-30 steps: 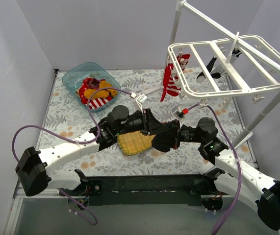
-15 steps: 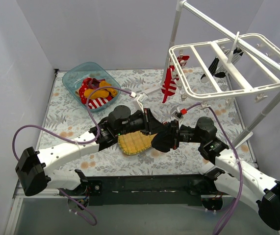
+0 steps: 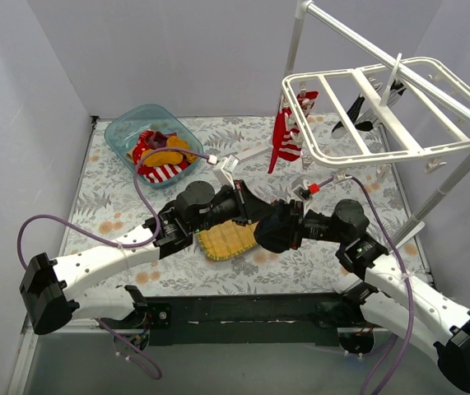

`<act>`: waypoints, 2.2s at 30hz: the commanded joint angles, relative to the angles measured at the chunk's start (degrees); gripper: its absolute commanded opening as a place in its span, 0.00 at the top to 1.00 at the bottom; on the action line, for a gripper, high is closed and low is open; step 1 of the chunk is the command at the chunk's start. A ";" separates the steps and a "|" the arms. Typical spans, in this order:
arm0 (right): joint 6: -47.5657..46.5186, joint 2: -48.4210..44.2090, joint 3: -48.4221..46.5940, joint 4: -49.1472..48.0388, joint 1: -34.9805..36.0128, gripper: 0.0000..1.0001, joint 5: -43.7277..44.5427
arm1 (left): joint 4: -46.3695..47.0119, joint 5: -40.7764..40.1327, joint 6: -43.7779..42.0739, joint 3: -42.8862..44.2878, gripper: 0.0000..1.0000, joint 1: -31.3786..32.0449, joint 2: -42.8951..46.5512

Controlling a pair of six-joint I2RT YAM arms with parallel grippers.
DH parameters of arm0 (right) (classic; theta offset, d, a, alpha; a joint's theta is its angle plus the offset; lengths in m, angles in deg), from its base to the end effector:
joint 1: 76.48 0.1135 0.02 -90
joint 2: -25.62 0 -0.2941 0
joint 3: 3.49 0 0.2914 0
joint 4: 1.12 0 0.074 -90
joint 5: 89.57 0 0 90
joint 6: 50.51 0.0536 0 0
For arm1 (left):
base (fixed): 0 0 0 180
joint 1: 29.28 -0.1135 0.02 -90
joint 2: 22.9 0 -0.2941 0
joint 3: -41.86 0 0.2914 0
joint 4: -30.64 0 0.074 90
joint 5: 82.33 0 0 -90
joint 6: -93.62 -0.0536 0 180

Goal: Remove the socks clipped to the hanger
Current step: Place the sock in the bin.

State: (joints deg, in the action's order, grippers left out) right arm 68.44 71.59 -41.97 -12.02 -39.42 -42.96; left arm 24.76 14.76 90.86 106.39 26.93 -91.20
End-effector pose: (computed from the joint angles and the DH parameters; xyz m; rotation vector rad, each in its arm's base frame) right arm 0.1512 0.1603 0.2937 -0.7824 1.5390 1.4502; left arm 0.1766 -0.2758 0.3463 -0.4738 2.1334 -1.7921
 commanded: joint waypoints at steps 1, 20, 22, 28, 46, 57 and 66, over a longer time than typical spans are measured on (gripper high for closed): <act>-1.09 -3.34 -1.27 -0.33 0.38 0.54 7.08 | -0.20 -8.30 0.21 -1.58 1.00 0.13 4.12; -0.82 -11.44 0.22 11.44 0.30 0.12 30.39 | -4.26 -22.83 -1.90 9.58 1.00 -21.73 -2.98; -1.09 -10.47 -0.30 13.02 0.30 0.12 30.13 | -3.81 -22.48 -1.20 10.72 1.00 -27.01 -6.74; -1.26 -11.17 0.92 14.34 0.30 0.12 32.58 | 1.29 -16.59 2.23 14.76 1.00 -40.90 -18.16; -1.18 -10.47 -0.66 20.15 0.30 0.12 34.34 | -1.78 -13.86 -4.36 25.23 0.38 -52.95 -38.94; -0.04 -9.59 -1.10 19.98 0.30 0.11 38.38 | -6.95 -15.70 -9.20 29.89 0.04 -52.95 -30.68; 3.38 -5.46 1.80 9.45 0.21 0.07 48.92 | -6.35 -12.37 -8.06 25.76 0.04 -52.95 -20.93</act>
State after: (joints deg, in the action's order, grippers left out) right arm 69.56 64.49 -40.72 7.41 -39.27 -1.78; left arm 19.14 0.60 83.06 133.47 -25.97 -118.08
